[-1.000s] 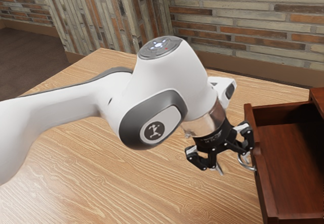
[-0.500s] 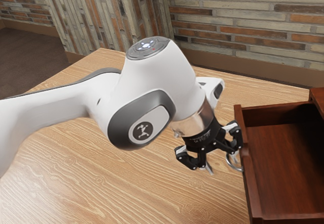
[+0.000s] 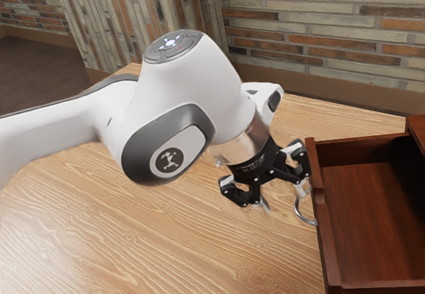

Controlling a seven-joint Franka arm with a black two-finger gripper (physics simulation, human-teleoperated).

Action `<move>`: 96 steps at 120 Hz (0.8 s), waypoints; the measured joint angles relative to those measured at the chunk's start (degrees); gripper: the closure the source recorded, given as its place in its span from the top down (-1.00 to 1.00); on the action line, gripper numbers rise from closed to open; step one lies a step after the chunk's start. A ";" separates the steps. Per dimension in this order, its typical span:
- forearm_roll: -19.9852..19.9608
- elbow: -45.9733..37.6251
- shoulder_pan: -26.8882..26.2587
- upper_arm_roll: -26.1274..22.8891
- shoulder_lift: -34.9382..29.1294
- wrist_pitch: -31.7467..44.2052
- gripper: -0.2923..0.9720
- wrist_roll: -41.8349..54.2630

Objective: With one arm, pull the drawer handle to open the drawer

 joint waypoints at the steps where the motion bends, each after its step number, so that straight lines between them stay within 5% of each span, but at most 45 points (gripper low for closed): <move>1: 0.08 0.72 0.05 0.12 -0.03 -0.35 0.06 -0.05; 20: 1.02 18.77 3.11 3.98 -0.57 -17.53 0.28 -4.87; 43: 2.96 18.42 13.24 8.56 -2.63 -35.33 0.43 -12.46; 96: 2.73 13.33 11.99 5.24 -9.14 -44.80 0.52 -22.65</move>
